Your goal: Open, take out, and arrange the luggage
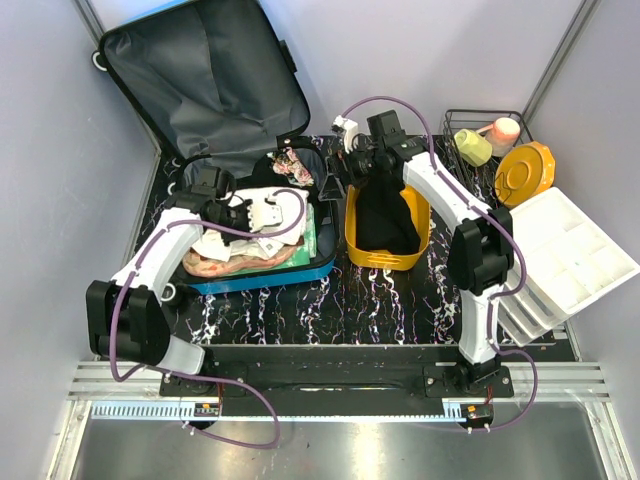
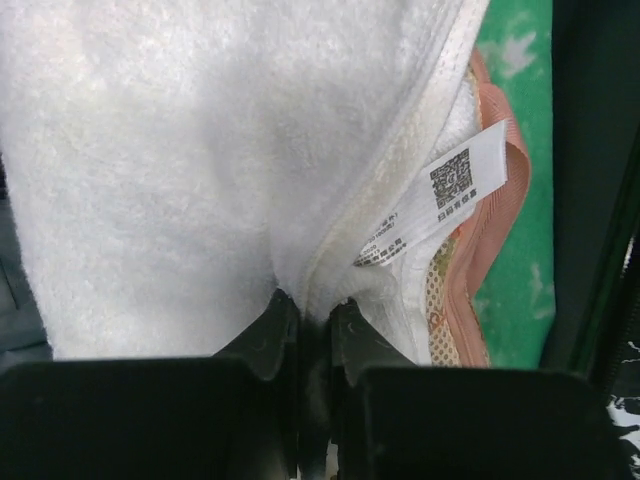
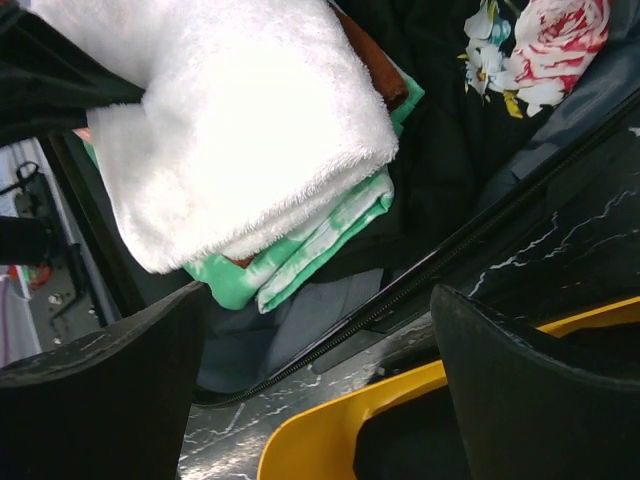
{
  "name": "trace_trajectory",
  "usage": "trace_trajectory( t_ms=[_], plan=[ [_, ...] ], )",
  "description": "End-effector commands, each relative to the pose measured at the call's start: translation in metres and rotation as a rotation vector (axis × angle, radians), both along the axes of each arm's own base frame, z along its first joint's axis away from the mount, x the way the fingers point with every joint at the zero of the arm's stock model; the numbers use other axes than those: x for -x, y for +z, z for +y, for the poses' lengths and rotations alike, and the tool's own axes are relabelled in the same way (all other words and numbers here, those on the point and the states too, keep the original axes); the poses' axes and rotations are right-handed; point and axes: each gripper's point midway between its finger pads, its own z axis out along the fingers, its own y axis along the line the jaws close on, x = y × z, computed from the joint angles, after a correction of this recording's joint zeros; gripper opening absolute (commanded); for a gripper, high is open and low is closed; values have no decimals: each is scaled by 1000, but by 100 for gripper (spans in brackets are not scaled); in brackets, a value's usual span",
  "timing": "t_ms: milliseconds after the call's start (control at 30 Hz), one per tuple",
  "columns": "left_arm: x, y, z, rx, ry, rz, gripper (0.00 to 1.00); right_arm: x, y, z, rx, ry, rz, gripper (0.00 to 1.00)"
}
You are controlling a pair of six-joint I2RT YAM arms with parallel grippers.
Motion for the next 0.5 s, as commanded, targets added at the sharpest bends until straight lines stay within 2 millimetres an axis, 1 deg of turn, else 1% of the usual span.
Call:
trace_trajectory(
  t_ms=[0, 33, 67, 100, 133, 167, 200, 233, 267, 300, 333, 400, 467],
  plan=[
    [-8, 30, -3, 105, 7, 3, 0, -12, 68, 2, -100, 60, -388, 100],
    [-9, 34, -3, 120, 10, 8, 0, -13, 72, 2, -113, 81, -456, 100],
    [-9, 39, 0, 136, 19, 13, 0, -8, 54, 2, -114, 96, -465, 100],
    [-9, 47, -2, 164, 17, 27, 0, -9, 80, 7, -171, 122, -599, 100],
    [-11, 51, 1, 179, 29, 31, 0, -8, 81, 9, -178, 157, -677, 100],
    [-11, 55, 1, 192, 30, 37, 0, -2, 69, 13, -178, 189, -704, 100],
    [-11, 61, -1, 212, 24, 44, 0, 0, 85, 19, -216, 222, -810, 100],
    [-11, 60, 1, 220, 28, 58, 0, 3, 85, 24, -217, 259, -878, 100],
    [-12, 63, 1, 227, 23, 56, 0, 7, 82, 27, -224, 287, -909, 100],
    [-10, 67, 0, 241, 16, 66, 0, 16, 85, 38, -246, 332, -953, 100],
    [-13, 66, 1, 247, 20, 75, 0, 19, 86, 43, -242, 364, -1004, 100],
    [-12, 73, -1, 269, 9, 84, 0, 30, 84, 60, -260, 418, -1051, 100],
    [-14, 72, 2, 270, 0, 92, 0, 37, 79, 70, -251, 475, -1119, 100]
  ],
)
